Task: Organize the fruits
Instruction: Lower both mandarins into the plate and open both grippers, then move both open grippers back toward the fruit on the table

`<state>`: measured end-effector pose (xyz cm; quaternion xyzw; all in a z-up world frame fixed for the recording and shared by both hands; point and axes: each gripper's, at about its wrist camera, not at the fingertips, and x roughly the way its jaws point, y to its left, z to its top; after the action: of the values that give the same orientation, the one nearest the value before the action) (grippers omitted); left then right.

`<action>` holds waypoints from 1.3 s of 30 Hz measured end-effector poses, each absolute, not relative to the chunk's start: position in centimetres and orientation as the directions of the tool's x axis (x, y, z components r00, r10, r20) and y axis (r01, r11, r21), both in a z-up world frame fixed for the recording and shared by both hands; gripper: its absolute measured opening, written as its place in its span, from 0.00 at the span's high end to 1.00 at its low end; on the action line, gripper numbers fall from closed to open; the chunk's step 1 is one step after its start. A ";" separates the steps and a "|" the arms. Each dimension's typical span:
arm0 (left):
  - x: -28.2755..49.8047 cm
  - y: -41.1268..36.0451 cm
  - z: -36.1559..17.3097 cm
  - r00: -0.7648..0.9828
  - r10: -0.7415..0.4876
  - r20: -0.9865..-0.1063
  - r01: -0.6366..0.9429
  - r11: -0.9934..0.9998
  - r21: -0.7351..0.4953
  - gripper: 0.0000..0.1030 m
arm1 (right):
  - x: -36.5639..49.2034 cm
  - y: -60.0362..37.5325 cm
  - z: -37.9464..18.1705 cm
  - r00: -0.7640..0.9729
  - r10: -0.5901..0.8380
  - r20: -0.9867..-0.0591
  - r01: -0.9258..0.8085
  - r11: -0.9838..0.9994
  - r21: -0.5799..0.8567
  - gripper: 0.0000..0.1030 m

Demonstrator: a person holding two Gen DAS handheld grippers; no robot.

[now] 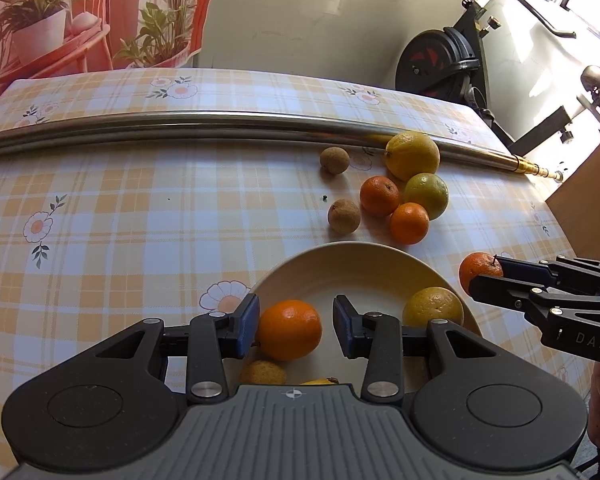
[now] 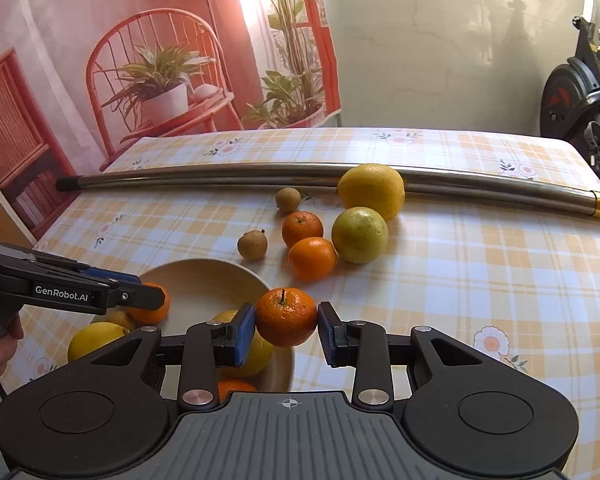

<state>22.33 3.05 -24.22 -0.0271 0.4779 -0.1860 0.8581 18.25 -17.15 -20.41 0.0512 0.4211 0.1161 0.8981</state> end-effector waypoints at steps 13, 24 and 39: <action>22.6 6.5 -21.3 0.614 -0.280 -0.738 0.199 0.960 -0.198 0.59 | 21.3 -13.4 -19.7 0.587 0.310 -0.748 -0.263 0.947 0.186 0.70; 22.2 9.5 -22.4 0.610 -0.253 -0.751 0.129 0.967 -0.221 0.59 | 24.3 -7.8 -22.2 0.466 0.307 -0.830 -0.392 0.913 0.117 0.70; 22.1 8.9 -22.7 0.602 -0.269 -0.752 0.147 0.963 -0.228 0.59 | 24.3 -7.3 -22.9 0.450 0.320 -0.834 -0.382 0.913 0.144 0.68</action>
<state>22.06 8.91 -22.74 -0.0713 0.4306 -0.1166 0.8922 24.33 -7.27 -22.86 -0.0320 0.4820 0.2061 0.8510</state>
